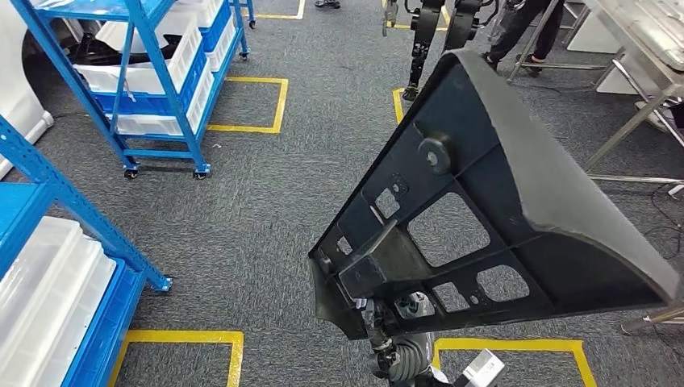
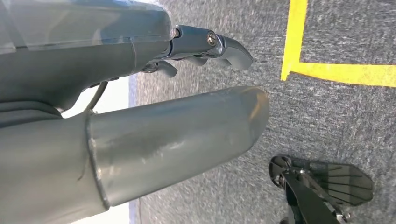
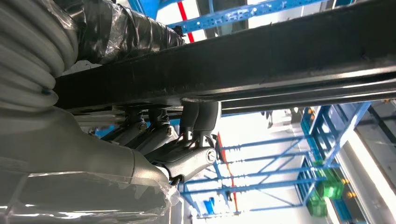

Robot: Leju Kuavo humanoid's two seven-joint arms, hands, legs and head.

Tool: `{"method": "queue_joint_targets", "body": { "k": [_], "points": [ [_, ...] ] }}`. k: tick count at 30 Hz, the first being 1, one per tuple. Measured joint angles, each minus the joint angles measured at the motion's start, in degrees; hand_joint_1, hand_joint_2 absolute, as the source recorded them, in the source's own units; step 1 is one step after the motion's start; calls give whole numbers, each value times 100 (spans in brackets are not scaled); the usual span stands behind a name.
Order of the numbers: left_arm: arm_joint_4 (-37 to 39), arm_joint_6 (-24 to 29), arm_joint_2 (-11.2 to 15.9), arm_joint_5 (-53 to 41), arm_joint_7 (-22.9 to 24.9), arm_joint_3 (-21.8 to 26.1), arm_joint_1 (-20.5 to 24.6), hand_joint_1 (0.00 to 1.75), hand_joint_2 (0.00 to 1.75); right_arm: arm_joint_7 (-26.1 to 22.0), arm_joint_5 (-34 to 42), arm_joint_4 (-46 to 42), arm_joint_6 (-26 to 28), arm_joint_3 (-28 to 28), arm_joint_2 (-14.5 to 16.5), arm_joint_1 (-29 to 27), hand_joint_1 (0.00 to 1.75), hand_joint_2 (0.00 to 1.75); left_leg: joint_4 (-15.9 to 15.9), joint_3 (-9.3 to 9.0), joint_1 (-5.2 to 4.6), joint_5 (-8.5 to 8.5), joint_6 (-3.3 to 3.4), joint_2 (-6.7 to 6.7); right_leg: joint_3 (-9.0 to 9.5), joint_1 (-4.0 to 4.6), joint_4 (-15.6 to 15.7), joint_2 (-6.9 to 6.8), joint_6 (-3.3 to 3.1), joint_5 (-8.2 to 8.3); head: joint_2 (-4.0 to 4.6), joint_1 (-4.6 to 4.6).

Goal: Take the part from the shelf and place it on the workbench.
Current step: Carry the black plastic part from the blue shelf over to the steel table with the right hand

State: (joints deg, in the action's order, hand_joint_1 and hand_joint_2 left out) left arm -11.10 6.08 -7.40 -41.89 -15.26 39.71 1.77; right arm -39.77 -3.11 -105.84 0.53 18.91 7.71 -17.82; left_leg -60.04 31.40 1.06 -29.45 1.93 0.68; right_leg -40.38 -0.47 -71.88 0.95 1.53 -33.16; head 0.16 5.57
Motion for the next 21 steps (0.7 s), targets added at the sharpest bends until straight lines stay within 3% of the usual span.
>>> {"method": "queue_joint_targets", "body": {
  "k": [1, 2, 3, 5, 7, 8, 10, 11, 13, 15, 16, 17, 18, 20, 21],
  "points": [
    [0, 0, 1, -4, 0, 7, -7, 0, 0, 2, 4, 7, -2, 0, -3, 0, 175, 175, 0, 5, -16, -2, 4, 80, -142, -2, -313, -41, 3, -117, 0, 1],
    [0, -1, 2, -9, 0, 16, -12, 0, 0, 4, 8, 15, -3, 0, -5, -1, 175, 175, 0, 5, -29, -7, 9, 160, -203, -1, -459, -58, -4, -133, 0, 1],
    [0, -3, 3, -15, -2, 28, -13, 0, 0, 7, 10, 23, -3, -1, -7, -2, 175, 175, 0, 2, -40, -13, 12, 233, -155, 4, -393, -70, -23, -42, 0, 1],
    [0, -14, 4, -35, -10, 49, -1, 0, 0, 5, 4, 28, -7, -2, -3, -4, 175, 175, 4, -16, -53, -26, 11, 355, 240, 48, 319, -195, -105, 312, 1, 1],
    [0, -27, 1, -56, -22, 65, 11, 0, 0, 1, -11, 18, -14, -3, 5, -5, 175, 175, 12, -36, -69, -41, -14, 455, 592, 149, 1004, -440, -212, 504, 0, 1],
    [0, -31, -1, -62, -27, 71, 14, 0, 0, 0, -20, 9, -16, -3, 10, -7, 175, 175, 22, -44, -73, -46, -30, 505, 651, 192, 1149, -510, -254, 515, -1, 1],
    [0, -37, -4, -74, -33, 78, 22, 0, 0, 2, -27, -8, -20, -4, 16, -12, 175, 175, 63, -78, -83, -49, -75, 625, 661, 217, 1225, -418, -307, 538, -1, -1],
    [0, -39, -2, -81, -36, 78, 28, 0, 0, 3, -28, -17, -20, -5, 22, -19, 175, 175, 56, -95, -82, -73, -101, 607, 694, 198, 1288, -349, -322, 572, -1, -1],
    [0, -45, 3, -95, -46, 80, 30, 0, 0, 4, -29, -32, -21, -8, 37, -24, 175, 175, -206, -13, -75, -269, -150, 361, 772, 144, 1426, -217, -359, 646, -1, -3],
    [0, -54, 6, -104, -52, 81, 20, 0, 0, 11, -28, -36, -22, -9, 44, -21, 175, 175, -855, 283, -47, -606, -182, 59, 787, 111, 1463, -89, -388, 672, -1, -3],
    [0, -59, 7, -107, -52, 81, 14, 0, 0, 15, -28, -36, -22, -9, 45, -20, 175, 175, -1166, 438, -37, -720, -201, 4, 782, 105, 1455, -15, -396, 673, -1, -3],
    [0, -63, 9, -108, -51, 81, 7, 0, 0, 19, -27, -36, -22, -9, 45, -20, 175, 175, -1326, 527, -24, -728, -220, -16, 779, 98, 1440, 70, -393, 668, -1, -3],
    [0, -65, 13, -108, -51, 82, 0, 0, 0, 18, -27, -36, -22, -9, 45, -21, 175, 175, -1284, 522, -10, -623, -241, -25, 775, 83, 1414, 160, -380, 658, -1, -3],
    [0, -66, 22, -108, -51, 83, -7, 0, 0, 17, -27, -36, -22, -10, 45, -20, 175, 175, -690, 269, 36, -232, -292, -112, 756, 37, 1315, 328, -317, 610, 0, -3],
    [0, -67, 25, -109, -51, 84, -9, 0, 0, 16, -27, -37, -22, -10, 45, -19, 175, 175, -375, 133, 52, -106, -314, -227, 725, 24, 1238, 396, -270, 574, 0, -4]
  ]
}}
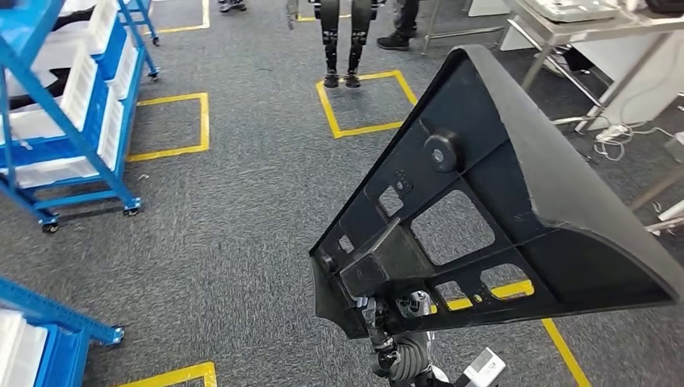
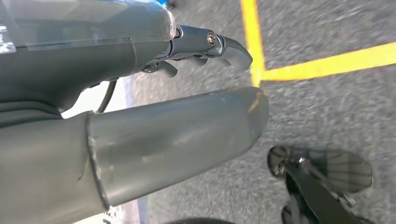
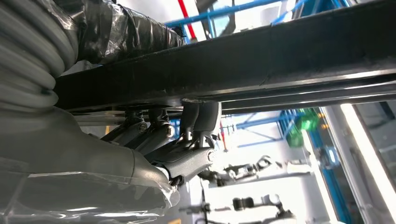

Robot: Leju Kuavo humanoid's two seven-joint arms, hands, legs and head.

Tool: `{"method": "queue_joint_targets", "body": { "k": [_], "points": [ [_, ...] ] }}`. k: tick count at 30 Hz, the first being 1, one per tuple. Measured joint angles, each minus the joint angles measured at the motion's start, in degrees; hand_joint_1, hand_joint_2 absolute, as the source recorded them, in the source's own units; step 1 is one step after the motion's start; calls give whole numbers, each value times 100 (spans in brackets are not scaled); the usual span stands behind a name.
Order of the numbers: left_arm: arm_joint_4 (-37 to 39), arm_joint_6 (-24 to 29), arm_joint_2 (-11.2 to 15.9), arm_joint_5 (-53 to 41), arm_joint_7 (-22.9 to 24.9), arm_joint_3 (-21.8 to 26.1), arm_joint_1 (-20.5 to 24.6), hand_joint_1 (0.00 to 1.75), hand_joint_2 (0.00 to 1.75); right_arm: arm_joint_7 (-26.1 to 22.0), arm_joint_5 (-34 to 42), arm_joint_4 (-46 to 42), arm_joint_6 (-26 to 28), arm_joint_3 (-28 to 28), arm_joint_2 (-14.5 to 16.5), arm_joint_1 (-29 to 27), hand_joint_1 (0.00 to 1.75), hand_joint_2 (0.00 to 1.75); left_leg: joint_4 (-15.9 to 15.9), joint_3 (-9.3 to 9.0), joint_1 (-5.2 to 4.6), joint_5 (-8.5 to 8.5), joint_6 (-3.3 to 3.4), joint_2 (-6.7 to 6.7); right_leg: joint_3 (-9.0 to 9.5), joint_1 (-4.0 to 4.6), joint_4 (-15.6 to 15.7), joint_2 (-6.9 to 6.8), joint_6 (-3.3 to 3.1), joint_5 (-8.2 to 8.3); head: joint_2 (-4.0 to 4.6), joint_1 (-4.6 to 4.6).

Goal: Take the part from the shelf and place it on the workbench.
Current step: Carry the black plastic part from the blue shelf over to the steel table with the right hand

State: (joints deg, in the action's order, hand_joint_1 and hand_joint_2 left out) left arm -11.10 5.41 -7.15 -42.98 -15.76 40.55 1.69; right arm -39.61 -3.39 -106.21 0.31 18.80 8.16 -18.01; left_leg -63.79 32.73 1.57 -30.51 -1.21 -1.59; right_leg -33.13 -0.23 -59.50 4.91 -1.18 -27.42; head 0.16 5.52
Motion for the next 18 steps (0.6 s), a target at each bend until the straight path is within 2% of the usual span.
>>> {"method": "queue_joint_targets", "body": {
  "k": [2, 3, 5, 7, 9, 10, 11, 12, 13, 14, 15, 16, 17, 18],
  "points": [
    [-1, -2, 1, -2, -3, 1, 6, 0, 0, 1, -4, -5, 0, -1, 1, 0, 175, 175, 288, -116, 4, 54, 35, -150, -78, -7, -119, 106, 81, -49, 0, 1],
    [-1, -4, 1, -4, -4, 2, 18, 0, 0, 1, -8, -8, 0, -3, 1, 0, 175, 175, 286, -115, -16, 34, 80, -154, -109, -7, -140, 150, 114, -50, 1, 1],
    [-1, -7, 0, -10, -7, 2, 38, 0, 0, 7, -14, -13, 2, -8, 0, -4, 175, 175, 296, -118, -21, 61, 173, -35, -142, -19, -153, 186, 157, -42, 1, 2],
    [-1, -9, 2, -19, -9, 3, 38, 0, 0, 13, -15, -18, 3, -14, -1, -5, 175, 175, 327, -122, -13, 90, 244, 88, -271, -14, -405, -47, 196, -196, 1, 9],
    [-2, -13, 5, -25, -13, 5, 25, 0, 0, 18, -15, -21, 4, -16, -1, -3, 175, 175, 339, -118, -34, 90, 285, 217, -596, -11, -1064, -357, 232, -535, 1, 15],
    [-2, -16, 6, -28, -13, 6, 18, 0, 0, 21, -15, -21, 4, -16, -1, -3, 175, 175, 341, -117, -49, 83, 296, 290, -774, -15, -1415, -420, 242, -670, 1, 14],
    [-2, -19, 7, -33, -13, 7, 14, 0, 0, 23, -15, -21, 5, -16, -1, -3, 175, 175, 340, -120, -59, 73, 302, 363, -890, -16, -1631, -446, 242, -715, 1, 15],
    [-2, -21, 7, -39, -14, 8, 14, 0, 0, 25, -15, -21, 5, -16, -1, -3, 175, 175, 340, -128, -67, 61, 305, 435, -903, -14, -1645, -460, 231, -650, 1, 15],
    [-2, -21, 7, -47, -14, 8, 18, 0, 0, 26, -15, -21, 5, -16, -1, -3, 175, 175, 341, -144, -73, 46, 304, 501, -801, -6, -1437, -483, 207, -490, 1, 15],
    [-2, -21, 7, -54, -14, 8, 23, 0, 0, 26, -16, -22, 5, -16, -1, -3, 175, 175, 343, -168, -78, 29, 301, 562, -607, 15, -1060, -561, 168, -281, 0, 15],
    [-2, -21, 4, -59, -15, 8, 25, 0, 0, 27, -16, -24, 5, -16, 0, -1, 175, 175, 348, -193, -83, 11, 293, 616, -405, 59, -672, -716, 122, -137, 0, 15],
    [-2, -23, 1, -64, -15, 8, 25, 0, 0, 27, -17, -26, 6, -16, 1, 1, 175, 175, 355, -214, -88, -4, 276, 663, -247, 107, -360, -856, 74, -44, 0, 16],
    [-2, -26, -3, -67, -15, 8, 28, 0, 0, 27, -19, -27, 6, -16, 3, 2, 175, 175, 364, -232, -93, -15, 258, 715, -164, 157, -179, -960, 34, -14, -1, 15],
    [-2, -30, -7, -71, -15, 8, 31, 0, 0, 28, -19, -28, 7, -16, 4, 3, 175, 175, 379, -247, -98, -23, 236, 771, -150, 193, -126, -994, 9, -36, 0, 15]
  ]
}}
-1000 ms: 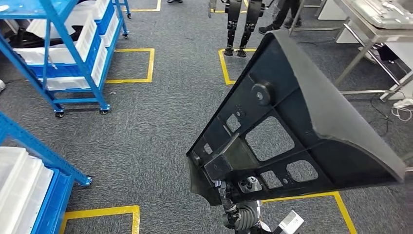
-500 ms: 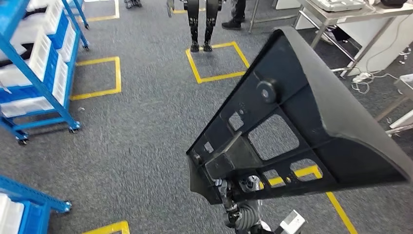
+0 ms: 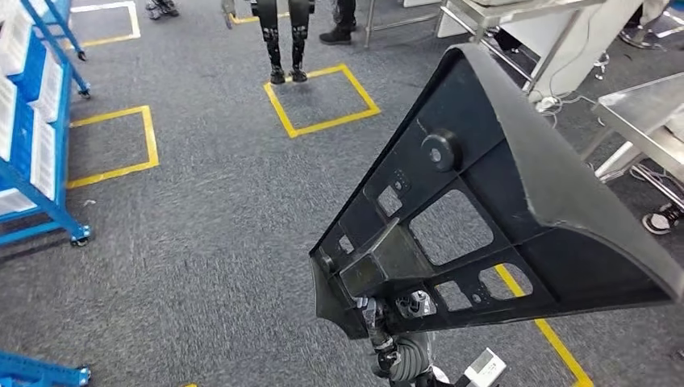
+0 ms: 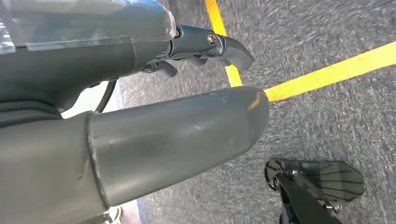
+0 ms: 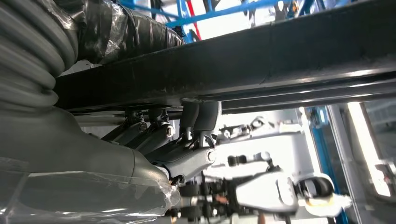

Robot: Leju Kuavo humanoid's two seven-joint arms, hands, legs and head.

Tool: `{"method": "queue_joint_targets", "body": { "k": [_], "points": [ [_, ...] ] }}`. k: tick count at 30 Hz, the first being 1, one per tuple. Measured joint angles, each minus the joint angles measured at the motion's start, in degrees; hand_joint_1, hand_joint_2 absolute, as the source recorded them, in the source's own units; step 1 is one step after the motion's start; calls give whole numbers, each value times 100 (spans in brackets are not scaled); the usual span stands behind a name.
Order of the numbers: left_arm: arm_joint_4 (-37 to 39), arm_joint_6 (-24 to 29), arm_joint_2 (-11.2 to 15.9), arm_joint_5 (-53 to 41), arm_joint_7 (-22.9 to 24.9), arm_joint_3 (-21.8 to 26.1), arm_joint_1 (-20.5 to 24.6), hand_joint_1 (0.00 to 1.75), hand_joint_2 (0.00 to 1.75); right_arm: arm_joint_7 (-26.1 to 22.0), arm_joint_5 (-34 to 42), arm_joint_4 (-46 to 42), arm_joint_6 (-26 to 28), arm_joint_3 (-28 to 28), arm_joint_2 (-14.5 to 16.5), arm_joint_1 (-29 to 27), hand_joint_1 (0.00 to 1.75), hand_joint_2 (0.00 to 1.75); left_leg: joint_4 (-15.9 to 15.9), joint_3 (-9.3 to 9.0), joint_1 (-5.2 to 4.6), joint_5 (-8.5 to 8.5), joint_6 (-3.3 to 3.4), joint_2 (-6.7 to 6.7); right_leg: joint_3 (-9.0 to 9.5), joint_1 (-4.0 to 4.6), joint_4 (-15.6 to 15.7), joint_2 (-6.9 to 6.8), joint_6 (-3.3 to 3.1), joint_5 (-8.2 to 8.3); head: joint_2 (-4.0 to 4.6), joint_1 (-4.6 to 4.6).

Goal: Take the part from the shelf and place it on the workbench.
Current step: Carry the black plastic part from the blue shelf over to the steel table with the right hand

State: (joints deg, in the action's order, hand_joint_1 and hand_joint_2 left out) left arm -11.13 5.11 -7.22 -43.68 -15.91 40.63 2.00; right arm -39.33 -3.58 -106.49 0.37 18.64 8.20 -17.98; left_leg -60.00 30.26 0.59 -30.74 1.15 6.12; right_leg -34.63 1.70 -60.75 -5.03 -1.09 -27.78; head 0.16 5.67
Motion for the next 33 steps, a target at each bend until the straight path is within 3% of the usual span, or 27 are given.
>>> {"method": "queue_joint_targets", "body": {
  "k": [2, 4, 6, 8, 9, 11, 13, 15, 17, 19, 21, 23, 24, 25, 26, 28, 30, 32, 33],
  "points": [
    [0, -5, -2, -4, 0, 1, 19, 0, 0, 2, -1, -3, 0, 0, 4, -4, 175, 175, 30, -54, -1, -29, -51, 103, 23, -9, 86, 147, -40, 37, 0, 0],
    [0, -7, -2, -5, -1, 2, 26, 0, 0, 0, -8, -7, 1, 0, 14, -5, 175, 175, -121, -26, 5, -155, -98, -93, 103, -64, 212, 295, -84, 89, 0, 0],
    [0, -11, -1, -5, -2, 2, 15, 0, 0, 1, -22, -6, 1, 0, 28, 0, 175, 175, -695, 250, 14, -438, -128, -439, 147, -92, 260, 435, -121, 110, 1, -2],
    [0, -15, 2, -5, -1, 2, -3, 0, 0, 4, -35, -2, 0, 0, 36, 3, 175, 175, -1330, 608, 20, -635, -161, -557, 145, -97, 234, 606, -137, 97, 1, -4],
    [0, -14, 7, -5, 0, 2, -13, 0, 0, 4, -40, 0, 0, 0, 37, 3, 175, 175, -1431, 696, 26, -584, -178, -567, 146, -104, 212, 703, -133, 84, 1, -3],
    [0, -13, 16, -4, 0, 2, -24, 0, 0, 4, -46, -1, 0, 0, 37, 2, 175, 175, -1020, 578, 47, -196, -209, -612, 146, -135, 139, 888, -92, 44, 0, -4],
    [0, -14, 21, -3, 0, 4, -27, 0, 0, 4, -51, -2, 0, 0, 38, 5, 175, 175, -395, 331, 76, 82, -218, -828, 111, -161, 27, 1036, -19, -19, 0, -3],
    [0, -14, 22, -4, -1, 7, -12, 0, 0, 4, -57, -3, 1, 0, 39, 9, 175, 175, -150, 235, 70, 103, -166, -964, 50, -166, -41, 1144, 56, -43, 0, -3],
    [0, -14, 19, -6, -1, 7, 17, 0, 0, 5, -60, -3, 2, 0, 38, 8, 175, 175, -116, 222, 56, 129, -80, -866, 15, -177, -35, 1220, 114, -23, 0, -4],
    [0, -15, 18, -7, -1, 8, 23, 0, 0, 3, -59, -5, 7, -1, 37, 8, 175, 175, -72, 200, 69, 158, -7, -747, -52, -169, -161, 1023, 165, -104, -1, -2],
    [0, -15, 20, -8, -3, 13, 8, 0, 0, 3, -60, -7, 12, -2, 37, 9, 175, 175, -42, 191, 67, 166, 40, -620, -315, -169, -694, 684, 219, -396, 0, 3],
    [0, -15, 22, -8, -4, 20, -8, 0, 0, 5, -60, -5, 14, -2, 37, 8, 175, 175, -39, 190, 54, 152, 56, -474, -672, -196, -1372, 555, 253, -662, 1, 4],
    [0, -15, 22, -9, -4, 23, -13, 0, 0, 5, -60, -4, 15, -2, 37, 9, 175, 175, -40, 184, 51, 139, 56, -399, -757, -203, -1515, 539, 255, -660, 2, 3],
    [0, -15, 23, -10, -4, 26, -13, 0, 0, 6, -60, -3, 15, -2, 37, 9, 175, 175, -40, 169, 49, 125, 53, -326, -728, -204, -1439, 523, 247, -549, 1, 4],
    [0, -15, 21, -11, -4, 28, -9, 0, 0, 7, -60, -3, 16, -2, 37, 9, 175, 175, -39, 146, 48, 107, 48, -261, -583, -194, -1145, 481, 223, -353, 1, 4],
    [0, -15, 15, -14, -4, 28, -3, 0, 0, 8, -61, -6, 16, -2, 37, 10, 175, 175, -33, 89, 39, 67, 24, -147, -191, -127, -363, 249, 143, -28, 1, 3],
    [0, -15, 10, -14, -4, 30, 3, 0, 0, 7, -62, -9, 17, -2, 37, 11, 175, 175, -11, 46, 32, 38, -22, -48, -15, -50, 17, 97, 71, 43, 2, 3],
    [-1, -15, 8, -14, -4, 31, 20, 0, 0, 8, -62, -13, 17, -2, 37, 10, 175, 175, 37, -14, 27, 24, -77, 57, 1, -31, 68, 202, 24, 47, 1, 3],
    [-2, -16, 7, -14, -4, 32, 30, 0, 0, 8, -62, -18, 19, -2, 38, 5, 175, 175, 37, -45, 29, 4, -104, 32, 35, -48, 122, 268, 2, 69, 1, 2]
  ]
}}
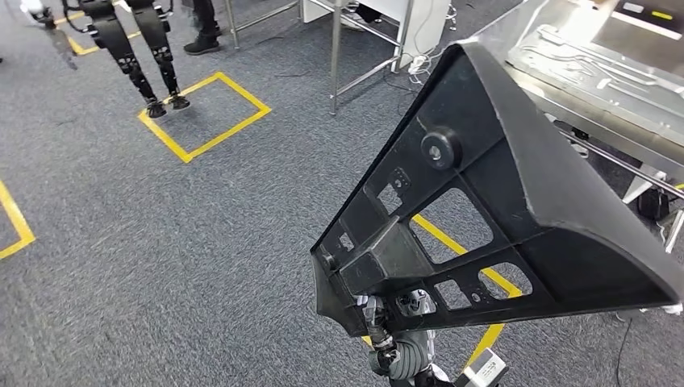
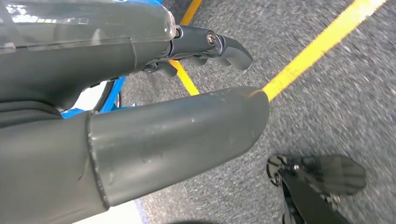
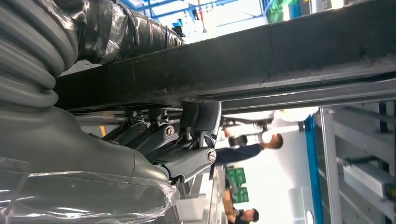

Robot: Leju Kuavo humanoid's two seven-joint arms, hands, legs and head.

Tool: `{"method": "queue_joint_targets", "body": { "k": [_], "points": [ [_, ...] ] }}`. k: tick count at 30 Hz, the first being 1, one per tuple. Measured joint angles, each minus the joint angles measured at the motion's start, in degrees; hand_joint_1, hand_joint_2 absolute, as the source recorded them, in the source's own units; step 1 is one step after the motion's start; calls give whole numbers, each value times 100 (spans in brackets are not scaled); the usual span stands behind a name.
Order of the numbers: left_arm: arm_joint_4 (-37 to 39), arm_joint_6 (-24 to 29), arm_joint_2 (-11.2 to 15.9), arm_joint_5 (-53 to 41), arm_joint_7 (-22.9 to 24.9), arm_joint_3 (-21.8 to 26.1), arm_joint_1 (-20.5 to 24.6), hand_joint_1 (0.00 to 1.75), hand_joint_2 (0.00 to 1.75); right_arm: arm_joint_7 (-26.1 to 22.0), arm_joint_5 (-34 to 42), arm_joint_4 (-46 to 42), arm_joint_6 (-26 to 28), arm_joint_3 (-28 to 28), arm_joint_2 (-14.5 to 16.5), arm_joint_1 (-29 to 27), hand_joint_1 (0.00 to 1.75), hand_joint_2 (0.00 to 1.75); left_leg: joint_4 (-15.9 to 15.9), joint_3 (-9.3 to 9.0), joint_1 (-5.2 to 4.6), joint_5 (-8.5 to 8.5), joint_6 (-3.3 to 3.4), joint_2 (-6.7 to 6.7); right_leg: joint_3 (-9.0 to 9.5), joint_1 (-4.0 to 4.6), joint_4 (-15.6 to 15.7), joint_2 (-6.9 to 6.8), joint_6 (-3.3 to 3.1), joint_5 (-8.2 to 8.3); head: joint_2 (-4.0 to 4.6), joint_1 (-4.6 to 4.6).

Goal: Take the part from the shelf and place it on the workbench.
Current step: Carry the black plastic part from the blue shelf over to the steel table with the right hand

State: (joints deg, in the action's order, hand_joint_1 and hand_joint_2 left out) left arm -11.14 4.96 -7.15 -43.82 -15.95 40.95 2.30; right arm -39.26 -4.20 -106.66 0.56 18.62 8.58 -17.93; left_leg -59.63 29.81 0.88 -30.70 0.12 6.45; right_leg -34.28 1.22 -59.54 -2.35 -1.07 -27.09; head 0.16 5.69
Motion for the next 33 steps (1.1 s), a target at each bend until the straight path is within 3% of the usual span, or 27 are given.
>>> {"method": "queue_joint_targets", "body": {
  "k": [2, 4, 6, 7, 8, 10, 11, 13, 19, 21, 23, 24, 25, 27, 29, 31, 33],
  "points": [
    [-2, -3, -1, 0, -1, 1, 5, 0, 0, -2, 0, -10, 1, 0, 3, -4, 175, 175, -265, 74, 4, -187, -36, -263, 92, -55, 118, 124, -60, 48, 1, -3],
    [-1, -7, -1, 0, -1, 1, -9, 0, 0, 1, 0, -13, 1, 0, 6, -2, 175, 175, -937, 408, 16, -523, -50, -541, 124, -81, 148, 251, -107, 54, 1, -4],
    [-1, -8, 2, 0, 2, 2, -30, 0, 0, 5, 0, -13, 1, 0, 7, -2, 175, 175, -1468, 724, 20, -656, -72, -594, 123, -83, 124, 413, -117, 35, 0, -4],
    [-1, -7, 5, 0, 4, 2, -40, 0, 0, 5, 0, -13, 2, 0, 7, -3, 175, 175, -1465, 763, 22, -553, -82, -600, 124, -88, 101, 507, -107, 21, 0, -5],
    [-1, -7, 9, 0, 6, 2, -47, 0, 0, 5, 0, -13, 2, 0, 7, -3, 175, 175, -1258, 703, 26, -353, -88, -622, 127, -99, 70, 598, -88, 2, 0, -5],
    [-1, -7, 15, 0, 7, 3, -57, 0, 0, 7, -4, -14, 4, 0, 7, -2, 175, 175, -559, 445, 47, 45, -95, -840, 109, -117, -33, 754, -26, -63, 1, -5],
    [-1, -8, 16, -1, 7, 4, -57, 0, 0, 11, -9, -15, 6, 1, 7, -3, 175, 175, -312, 348, 57, 133, -84, -972, 82, -120, -86, 817, 10, -92, 0, -4],
    [-2, -10, 15, -3, 7, 5, -46, 0, 0, 16, -19, -17, 11, 1, 7, -5, 175, 175, -161, 280, 50, 115, -46, -1115, 21, -127, -150, 920, 75, -119, 0, -2],
    [-3, -10, 15, -5, 6, 5, -27, 0, 0, 17, -22, -17, 14, 0, 7, -8, 175, 175, -159, 269, 32, 114, -14, -1069, 4, -144, -142, 976, 107, -108, 1, -1],
    [-5, -13, 10, -17, 8, 8, -31, 0, 0, 28, -22, -17, 34, 1, 2, -6, 175, 175, -91, 230, 48, 139, 57, -918, -88, -134, -326, 735, 165, -210, -1, 3],
    [-7, -16, 4, -32, 10, 22, -48, 0, 0, 65, -22, -17, 68, 2, -4, -4, 175, 175, -18, 158, 55, 126, 134, -564, -480, -156, -1006, 367, 255, -409, -1, 7],
    [-7, -17, 3, -35, 10, 28, -53, 0, 0, 81, -22, -17, 76, 2, -4, -3, 175, 175, -11, 123, 46, 97, 141, -422, -586, -176, -1165, 252, 272, -399, -1, 6],
    [-6, -18, 0, -38, 10, 34, -55, 0, 0, 92, -22, -17, 82, 2, -4, -3, 175, 175, -10, 82, 43, 61, 134, -298, -542, -182, -1030, 175, 261, -242, -1, 6],
    [-5, -19, -9, -39, 10, 38, -52, 0, 0, 91, -22, -17, 82, 2, -3, -1, 175, 175, 10, 13, 37, 13, 98, -192, -185, -122, -324, -53, 188, 23, 0, 6],
    [-6, -19, -15, -41, 10, 42, -40, 0, 0, 91, -23, -17, 83, 2, -2, -1, 175, 175, 44, -41, 26, -18, 42, -94, -72, -54, -76, -150, 124, 31, 0, 4],
    [-8, -20, -19, -43, 10, 45, -17, 0, 0, 91, -24, -22, 84, 2, -1, -5, 175, 175, 88, -118, 21, -47, -21, -3, -47, -66, -14, -24, 73, 49, -1, 2],
    [-10, -22, -20, -44, 9, 47, -4, 0, 0, 86, -24, -28, 84, 3, 2, -9, 175, 175, -53, -119, 26, -170, -64, -173, 45, -116, 98, 99, 10, 78, -1, 0]
  ]
}}
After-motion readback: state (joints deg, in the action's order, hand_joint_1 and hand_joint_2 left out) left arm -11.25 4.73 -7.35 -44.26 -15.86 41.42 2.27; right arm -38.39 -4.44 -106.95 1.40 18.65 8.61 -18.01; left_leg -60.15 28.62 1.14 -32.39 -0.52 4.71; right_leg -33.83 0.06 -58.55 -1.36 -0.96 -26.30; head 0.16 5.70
